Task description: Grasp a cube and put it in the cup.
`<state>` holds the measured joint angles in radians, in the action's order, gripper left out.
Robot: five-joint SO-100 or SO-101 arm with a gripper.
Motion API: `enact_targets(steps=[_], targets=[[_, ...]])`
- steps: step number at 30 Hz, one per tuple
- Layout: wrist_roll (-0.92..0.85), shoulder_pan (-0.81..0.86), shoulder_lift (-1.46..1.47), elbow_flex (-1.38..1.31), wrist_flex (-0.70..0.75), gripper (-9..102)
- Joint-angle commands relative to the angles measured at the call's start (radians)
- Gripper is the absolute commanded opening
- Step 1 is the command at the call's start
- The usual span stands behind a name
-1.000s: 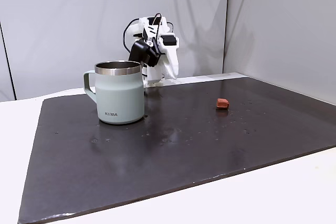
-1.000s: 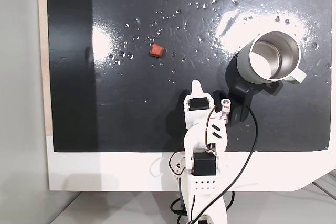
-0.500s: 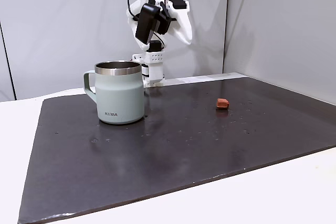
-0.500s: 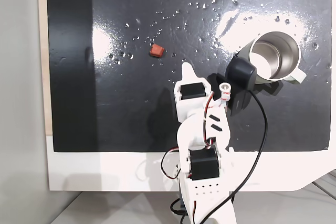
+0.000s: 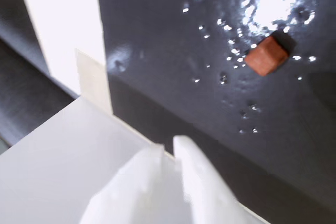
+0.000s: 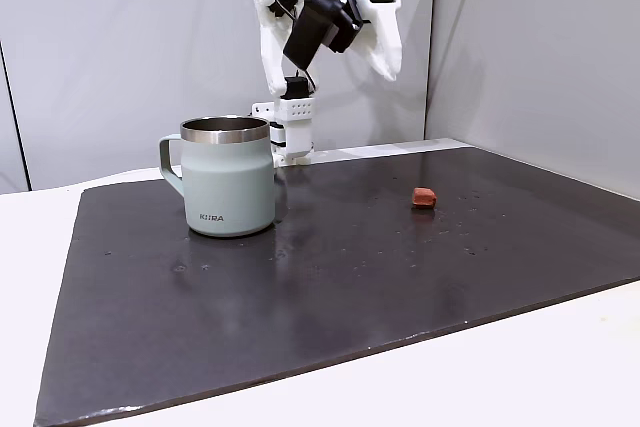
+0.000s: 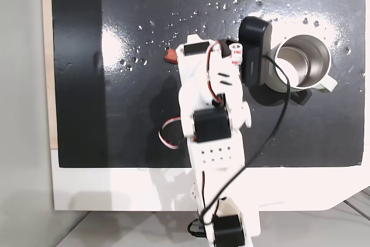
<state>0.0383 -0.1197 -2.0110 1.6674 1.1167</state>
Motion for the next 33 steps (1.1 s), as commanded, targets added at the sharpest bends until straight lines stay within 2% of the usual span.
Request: enact_targets(steps=[1, 21, 33], targets=[[0.037, -0.029, 0.112, -0.164, 0.054, 0], [0.37, -0.175, 0.689, -0.652, 0.431, 0], [0.456, -0.156, 0.772, -0.715, 0.459, 0]])
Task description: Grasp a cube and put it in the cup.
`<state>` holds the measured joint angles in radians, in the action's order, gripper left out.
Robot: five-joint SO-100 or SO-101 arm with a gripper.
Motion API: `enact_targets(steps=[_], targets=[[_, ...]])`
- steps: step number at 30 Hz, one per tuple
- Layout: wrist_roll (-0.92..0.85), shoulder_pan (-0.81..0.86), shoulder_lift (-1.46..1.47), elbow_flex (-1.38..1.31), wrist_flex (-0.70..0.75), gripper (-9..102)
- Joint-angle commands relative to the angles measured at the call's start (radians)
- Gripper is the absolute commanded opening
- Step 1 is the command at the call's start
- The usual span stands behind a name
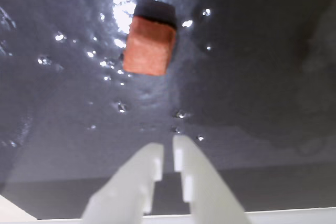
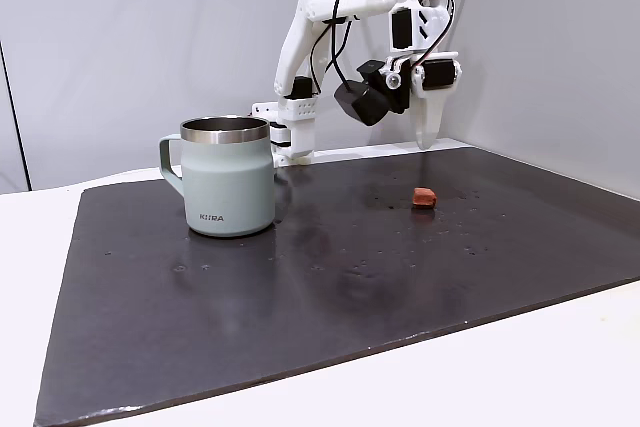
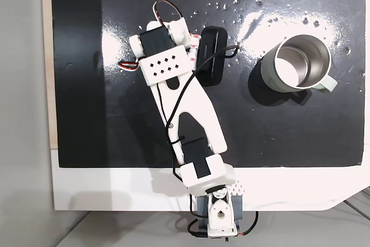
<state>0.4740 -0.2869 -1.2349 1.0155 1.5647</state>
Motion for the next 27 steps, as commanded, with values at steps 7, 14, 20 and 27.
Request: enact_targets(steps=[7, 14, 20, 27], targets=[[0.126, 0.074, 0.083, -0.149, 0.032, 0], [0.199, 0.101, 0.213, -0.311, 0.084, 0], [0.218, 0.072, 0.239, -0.327, 0.091, 0], [0.206, 0.058, 0.241, -0.301, 0.092, 0]])
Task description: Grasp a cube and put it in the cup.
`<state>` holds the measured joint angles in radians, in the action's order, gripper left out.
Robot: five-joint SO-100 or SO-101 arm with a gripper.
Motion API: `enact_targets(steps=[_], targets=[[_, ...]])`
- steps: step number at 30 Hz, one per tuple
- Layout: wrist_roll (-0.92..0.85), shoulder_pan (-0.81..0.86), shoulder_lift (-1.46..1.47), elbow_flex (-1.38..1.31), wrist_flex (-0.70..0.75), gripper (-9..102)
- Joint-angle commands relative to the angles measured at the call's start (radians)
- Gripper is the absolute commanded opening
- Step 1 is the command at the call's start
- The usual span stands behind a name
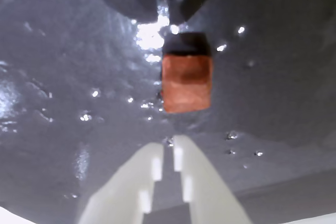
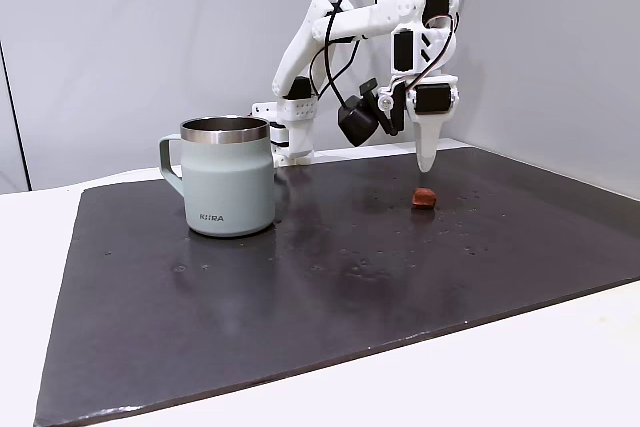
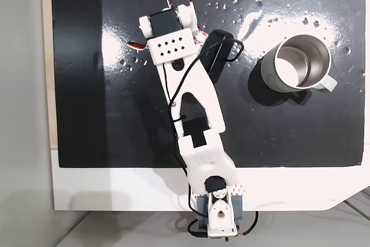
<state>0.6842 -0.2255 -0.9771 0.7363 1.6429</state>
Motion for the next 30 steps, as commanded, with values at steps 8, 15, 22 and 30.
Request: enact_targets(steps=[8, 15, 22, 30], targets=[[-0.009, -0.034, -0.075, 0.11, 0.017, 13], [-0.04, -0.057, -0.067, 0.092, 0.011, 27], [-0.046, -0.066, -0.066, 0.08, 0.012, 28], [-0.051, -0.051, 0.011, 0.028, 0.029, 28]])
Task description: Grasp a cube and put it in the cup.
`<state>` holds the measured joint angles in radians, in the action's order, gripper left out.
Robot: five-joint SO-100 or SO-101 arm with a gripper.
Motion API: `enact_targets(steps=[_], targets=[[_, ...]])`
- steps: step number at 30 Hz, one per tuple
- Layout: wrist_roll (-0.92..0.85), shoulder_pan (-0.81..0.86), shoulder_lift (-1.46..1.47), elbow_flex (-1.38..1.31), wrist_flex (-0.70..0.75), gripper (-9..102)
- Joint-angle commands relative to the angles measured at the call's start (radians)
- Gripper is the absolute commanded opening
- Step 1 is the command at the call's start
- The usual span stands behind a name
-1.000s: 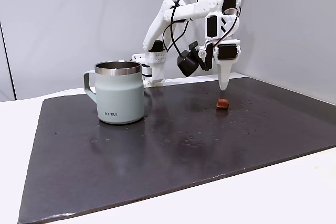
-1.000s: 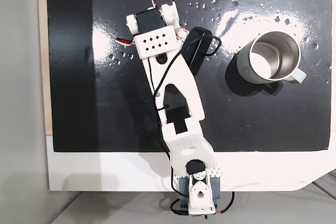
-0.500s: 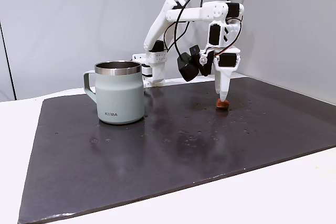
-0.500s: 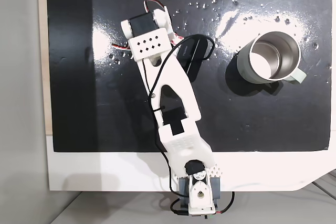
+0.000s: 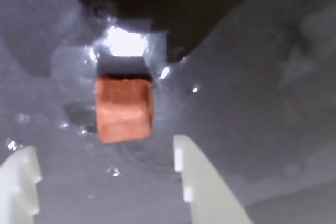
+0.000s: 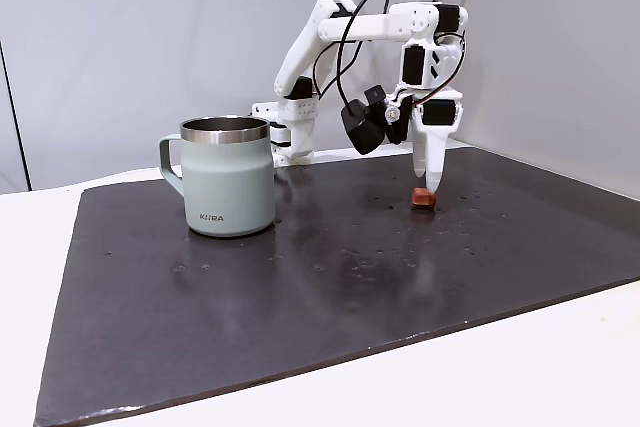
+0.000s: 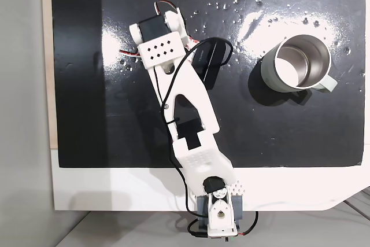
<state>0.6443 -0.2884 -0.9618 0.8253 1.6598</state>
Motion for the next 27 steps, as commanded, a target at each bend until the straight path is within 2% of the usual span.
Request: enact_targets(steps=[1, 19, 27], targets=[[-0.012, 0.015, 0.011, -0.077, 0.017, 28], [-0.029, 0.034, 0.199, -0.242, 0.078, 24], [-0.028, 0.046, 0.201, -0.247, 0.086, 10]])
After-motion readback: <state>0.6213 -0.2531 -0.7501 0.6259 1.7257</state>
